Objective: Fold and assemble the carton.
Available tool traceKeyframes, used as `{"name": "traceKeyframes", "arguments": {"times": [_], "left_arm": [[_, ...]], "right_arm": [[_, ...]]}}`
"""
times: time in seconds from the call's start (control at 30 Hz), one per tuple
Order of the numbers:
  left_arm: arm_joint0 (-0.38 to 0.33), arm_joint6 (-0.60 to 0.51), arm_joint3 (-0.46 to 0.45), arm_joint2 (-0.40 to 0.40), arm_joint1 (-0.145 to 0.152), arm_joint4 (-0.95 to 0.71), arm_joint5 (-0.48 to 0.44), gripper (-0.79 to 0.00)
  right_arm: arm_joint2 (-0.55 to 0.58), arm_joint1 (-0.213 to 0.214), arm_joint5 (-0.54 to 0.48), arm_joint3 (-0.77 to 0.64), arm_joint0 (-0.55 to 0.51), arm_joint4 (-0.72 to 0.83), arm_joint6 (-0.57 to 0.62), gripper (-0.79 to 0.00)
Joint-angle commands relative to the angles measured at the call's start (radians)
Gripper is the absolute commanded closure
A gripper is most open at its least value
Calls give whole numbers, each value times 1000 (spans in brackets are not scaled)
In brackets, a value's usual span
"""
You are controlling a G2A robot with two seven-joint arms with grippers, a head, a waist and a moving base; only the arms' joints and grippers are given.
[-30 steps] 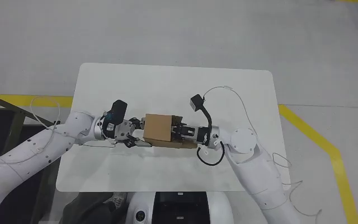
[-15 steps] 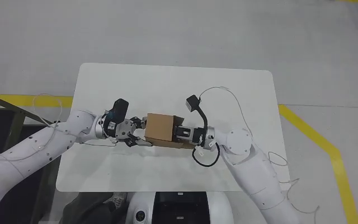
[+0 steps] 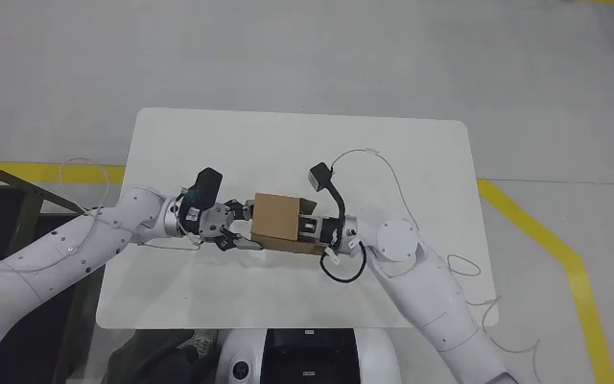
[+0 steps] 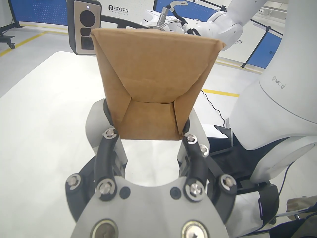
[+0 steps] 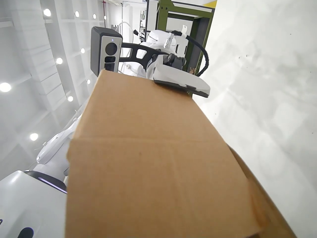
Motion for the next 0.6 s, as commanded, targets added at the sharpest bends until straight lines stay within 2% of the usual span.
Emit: {"name": "traceKeyframes", "arguments": {"times": [0.0,0.17,0.23,0.27,0.33,0.37,0.57], "left_arm": [[0,-1,-1,0,0,-1,0,-465],[0,1,-3,0,2,0,0,-480],[1,3,-4,0,3,2,0,-520],[1,4,-4,0,3,2,0,-551],[1,8,-4,0,5,3,0,-739],[1,12,-4,0,6,4,0,-785],[5,37,-6,0,13,6,0,-785]], "right_arm": [[-6,-1,-3,5,4,4,-3,0],[-18,-3,-12,18,12,21,-7,0],[-21,-3,-15,22,15,24,-8,0],[-22,-3,-17,24,15,25,-10,0],[-21,-2,-20,26,14,28,-13,0],[-20,-2,-21,27,13,31,-14,0],[-13,3,-26,26,4,47,-12,0]]}}
